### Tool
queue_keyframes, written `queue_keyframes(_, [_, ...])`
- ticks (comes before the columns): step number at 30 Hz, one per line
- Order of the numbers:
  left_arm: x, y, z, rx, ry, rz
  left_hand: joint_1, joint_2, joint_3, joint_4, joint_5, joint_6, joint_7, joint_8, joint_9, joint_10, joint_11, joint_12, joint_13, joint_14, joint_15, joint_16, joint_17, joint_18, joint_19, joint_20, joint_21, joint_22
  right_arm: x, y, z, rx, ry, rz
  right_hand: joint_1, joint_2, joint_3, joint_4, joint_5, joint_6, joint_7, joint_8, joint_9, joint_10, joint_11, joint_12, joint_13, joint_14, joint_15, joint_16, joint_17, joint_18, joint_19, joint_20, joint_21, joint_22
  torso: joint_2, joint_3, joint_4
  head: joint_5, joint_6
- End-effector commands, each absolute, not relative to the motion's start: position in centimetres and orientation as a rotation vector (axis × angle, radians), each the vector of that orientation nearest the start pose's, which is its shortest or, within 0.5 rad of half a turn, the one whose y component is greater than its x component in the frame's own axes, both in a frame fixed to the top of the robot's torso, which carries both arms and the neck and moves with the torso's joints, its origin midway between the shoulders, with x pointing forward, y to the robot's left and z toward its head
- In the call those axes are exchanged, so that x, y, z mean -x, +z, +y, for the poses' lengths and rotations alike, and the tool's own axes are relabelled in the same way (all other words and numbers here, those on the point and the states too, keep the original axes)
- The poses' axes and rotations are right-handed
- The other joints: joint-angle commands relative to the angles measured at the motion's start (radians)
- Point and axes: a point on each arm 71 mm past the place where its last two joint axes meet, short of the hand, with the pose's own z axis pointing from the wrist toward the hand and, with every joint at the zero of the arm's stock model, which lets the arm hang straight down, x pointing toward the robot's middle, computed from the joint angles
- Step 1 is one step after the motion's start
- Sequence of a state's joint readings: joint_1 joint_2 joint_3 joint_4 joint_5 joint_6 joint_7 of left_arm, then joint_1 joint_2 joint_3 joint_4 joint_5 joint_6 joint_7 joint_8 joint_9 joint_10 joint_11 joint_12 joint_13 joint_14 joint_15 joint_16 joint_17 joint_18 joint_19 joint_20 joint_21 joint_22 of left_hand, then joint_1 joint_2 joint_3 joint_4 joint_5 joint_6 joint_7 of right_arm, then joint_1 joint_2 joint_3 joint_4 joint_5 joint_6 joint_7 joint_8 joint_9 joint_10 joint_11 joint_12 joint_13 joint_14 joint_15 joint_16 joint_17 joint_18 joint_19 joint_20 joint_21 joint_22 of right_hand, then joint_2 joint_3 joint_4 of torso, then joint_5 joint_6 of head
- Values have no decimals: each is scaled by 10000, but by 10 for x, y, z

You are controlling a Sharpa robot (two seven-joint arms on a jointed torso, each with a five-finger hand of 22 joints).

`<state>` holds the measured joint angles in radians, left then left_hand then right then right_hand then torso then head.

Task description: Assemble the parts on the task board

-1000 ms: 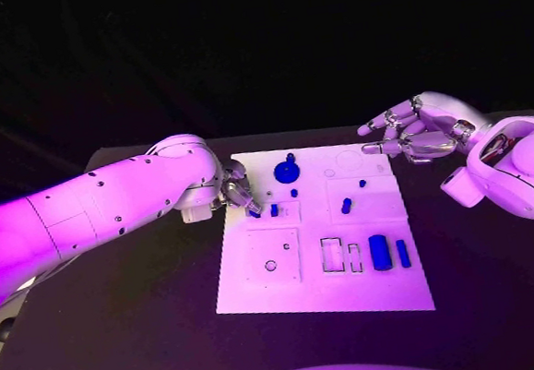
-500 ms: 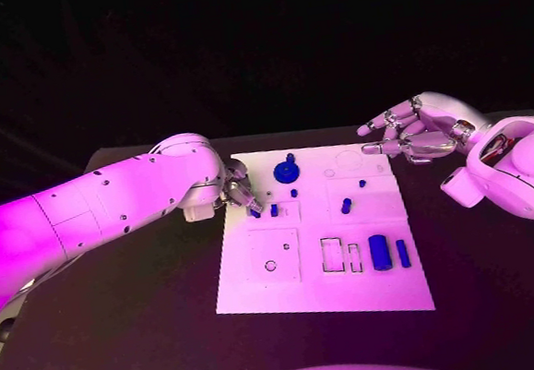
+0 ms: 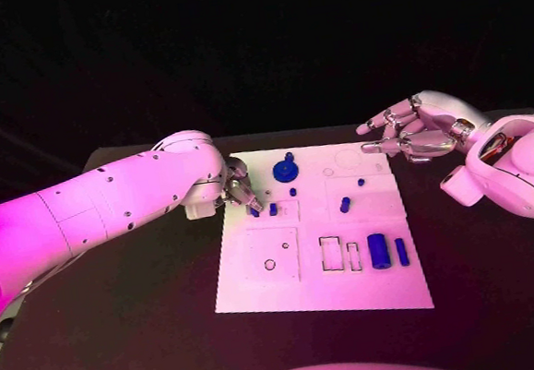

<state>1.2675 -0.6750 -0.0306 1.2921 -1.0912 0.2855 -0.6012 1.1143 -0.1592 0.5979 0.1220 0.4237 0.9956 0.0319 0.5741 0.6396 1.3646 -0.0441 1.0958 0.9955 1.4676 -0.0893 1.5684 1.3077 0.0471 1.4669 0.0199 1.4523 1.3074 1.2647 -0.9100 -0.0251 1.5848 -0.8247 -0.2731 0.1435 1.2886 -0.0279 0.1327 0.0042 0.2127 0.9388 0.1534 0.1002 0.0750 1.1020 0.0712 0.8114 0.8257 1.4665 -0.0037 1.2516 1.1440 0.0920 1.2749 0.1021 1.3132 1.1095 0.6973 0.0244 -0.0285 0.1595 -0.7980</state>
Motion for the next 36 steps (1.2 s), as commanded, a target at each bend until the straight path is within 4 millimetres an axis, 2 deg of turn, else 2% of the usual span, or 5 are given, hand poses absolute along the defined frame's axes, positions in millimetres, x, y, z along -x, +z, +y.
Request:
queue_keyframes(1, [-518, -222, 206, 1300, -1793, 24539, -159, -8, 1114, -1253, 26, 62, -56, -23, -6, 99, 10, 81, 55, 1032, -58, 24, 2631, -127, 478, -48, 10, 1545, -482, -142, -209, -2675, 11598, 16617, -43, 81, -68, 5, 61, -19, 44, 39, -10, -53, -32, 36, 9, 72, -47, -41, 1, 104, -55, -15, -52, -13, 0, -5, 11, -10, -7])
queue_keyframes(11, [-520, -222, 209, 1620, -1475, 24391, -1118, -160, -1370, -462, -106, 455, -198, -234, -276, 146, -92, 142, 208, 1032, -135, 24, 2631, -152, 515, -101, 61, 1632, -482, -142, -209, -2705, 11593, 16591, -43, 80, -96, 16, 66, -21, 45, 45, -11, -93, -30, -11, -56, 67, -46, -74, -27, 112, -76, -14, -85, -56, 4, -6, 9, -11, 6])
queue_keyframes(14, [-520, -222, 210, 1737, -1446, 24300, -1255, -111, -2282, -179, -2115, 539, -163, -319, -363, 134, -63, 150, 244, 1032, -120, 24, 2631, -147, 509, -109, 41, 1626, -482, -142, -209, -2722, 11577, 16579, -43, 80, -96, 16, 66, -21, 45, 45, -11, -93, -30, -11, -56, 67, -46, -74, -27, 112, -76, -14, -85, -56, 1, -9, 6, -5, 5])
queue_keyframes(16, [-521, -222, 211, 1804, -1446, 24239, -1174, -33, -2583, -89, -2467, 552, -152, -370, -410, 121, -53, 142, 250, 1032, -117, 24, 2631, -144, 508, -104, 31, 1624, -482, -142, -210, -2729, 11569, 16576, -43, 80, -96, 16, 66, -21, 45, 45, -11, -93, -30, -11, -56, 67, -46, -74, -27, 112, -76, -14, -85, -56, 1, -9, 7, -5, 8])
queue_keyframes(36, [-520, -207, 215, 2429, -2296, 23253, -908, 287, -3902, 557, -2570, 622, -132, -516, -568, 75, -35, 74, 243, 1032, -108, 24, 2631, -123, 489, -94, -56, 1583, -482, -143, -210, -2731, 11569, 16604, -42, 82, -104, 20, 69, -32, 48, 41, -14, -109, -28, -23, -72, 64, -44, -84, -34, 114, -84, -14, -97, -71, -5, -1, 7, -23, 46])
